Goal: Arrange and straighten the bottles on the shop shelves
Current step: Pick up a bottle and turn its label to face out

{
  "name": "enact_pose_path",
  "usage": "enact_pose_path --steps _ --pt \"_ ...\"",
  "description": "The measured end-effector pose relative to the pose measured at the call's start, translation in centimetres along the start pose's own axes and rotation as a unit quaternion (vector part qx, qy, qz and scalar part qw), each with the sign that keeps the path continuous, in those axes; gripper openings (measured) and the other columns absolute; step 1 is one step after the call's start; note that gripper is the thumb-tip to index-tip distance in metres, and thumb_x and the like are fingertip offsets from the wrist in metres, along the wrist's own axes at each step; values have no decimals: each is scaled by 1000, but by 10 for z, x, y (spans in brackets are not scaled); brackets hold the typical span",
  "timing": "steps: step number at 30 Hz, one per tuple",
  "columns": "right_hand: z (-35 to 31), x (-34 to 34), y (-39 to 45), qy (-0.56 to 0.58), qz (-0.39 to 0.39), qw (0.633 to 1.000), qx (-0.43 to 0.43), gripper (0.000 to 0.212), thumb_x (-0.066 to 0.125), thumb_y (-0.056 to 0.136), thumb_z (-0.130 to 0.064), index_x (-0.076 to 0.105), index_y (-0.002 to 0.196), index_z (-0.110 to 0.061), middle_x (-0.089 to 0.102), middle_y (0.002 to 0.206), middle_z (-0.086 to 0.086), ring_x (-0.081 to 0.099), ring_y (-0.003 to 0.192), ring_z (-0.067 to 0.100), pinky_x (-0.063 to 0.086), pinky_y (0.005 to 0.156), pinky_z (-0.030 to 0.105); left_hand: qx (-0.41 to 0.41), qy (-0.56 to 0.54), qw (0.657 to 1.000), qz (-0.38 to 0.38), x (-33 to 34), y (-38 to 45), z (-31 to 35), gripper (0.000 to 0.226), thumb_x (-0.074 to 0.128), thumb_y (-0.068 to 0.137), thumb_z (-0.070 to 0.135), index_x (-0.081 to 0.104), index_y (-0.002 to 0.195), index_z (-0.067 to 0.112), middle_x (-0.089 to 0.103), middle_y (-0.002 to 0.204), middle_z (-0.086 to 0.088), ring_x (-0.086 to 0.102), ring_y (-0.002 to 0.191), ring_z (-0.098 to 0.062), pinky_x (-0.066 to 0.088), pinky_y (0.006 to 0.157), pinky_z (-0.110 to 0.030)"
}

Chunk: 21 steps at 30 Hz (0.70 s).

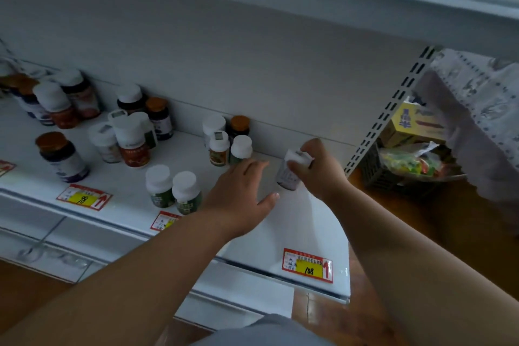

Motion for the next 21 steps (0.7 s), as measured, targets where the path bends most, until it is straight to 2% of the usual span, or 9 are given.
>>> enact_pose_path --steps 3,7,10,14,16,18,19,21 --pt "-10 -6 -24 164 -25 985 44 39 59 77 -64 57 100 -33 67 90 -3 65 78 16 57 63 30 -16 -19 1000 -12 4 -6 -1 77 43 81 71 22 145 33 26 152 8 29 135 -16 29 106 -34" --pt "-24 -11 -57 271 -59 960 46 31 58 85 -56 61 101 -29 68 89 -2 69 82 14 58 68 28 11 -40 998 -46 7 -19 -4 92 36 71 83 19 146 33 26 153 8 28 136 -13 29 110 -33" --pt "-34 -11 -78 263 -39 963 32 23 62 85 -49 60 100 -31 65 90 -6 67 82 5 56 65 22 43 -43 996 -69 8 -28 -4 93 39 70 84 21 146 33 30 152 7 32 135 -14 33 109 -35" --pt "-38 -4 -102 211 -7 976 44 22 72 78 -41 58 94 -35 65 95 -9 67 90 12 60 69 29 85 -38 992 -86 20 -35 -7 88 41 70 85 28 140 34 42 142 5 44 123 -15 38 96 -29" --pt "-35 0 -113 143 14 989 46 23 73 78 -42 57 93 -37 65 98 -14 64 92 9 57 74 26 98 -20 991 -87 32 -34 -10 85 47 71 82 31 137 31 46 137 3 46 118 -16 37 94 -27" --pt "-32 5 -122 75 38 995 43 23 72 77 -43 57 94 -39 64 100 -20 60 91 6 54 76 24 108 36 988 -108 47 -32 -12 89 42 74 82 25 142 27 39 144 -2 36 129 -22 32 108 -37" --pt "-31 8 -125 72 44 996 41 23 72 77 -42 57 94 -39 64 99 -22 60 91 4 55 77 25 111 73 983 -127 55 -32 -12 95 35 75 84 16 147 24 29 152 -5 24 140 -26 21 115 -44" --pt "-28 13 -130 95 44 994 37 24 72 77 -38 56 95 -39 63 101 -23 62 91 4 57 78 28 108 123 977 -134 67 -31 -14 103 22 75 86 3 151 20 11 160 -8 2 147 -28 5 118 -48"
Point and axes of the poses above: each hand's wrist, its own y-axis towards the middle knuckle, its own x-axis out of the palm, z = x × y, the point moved 1 cm from there along y, towards the middle knuckle
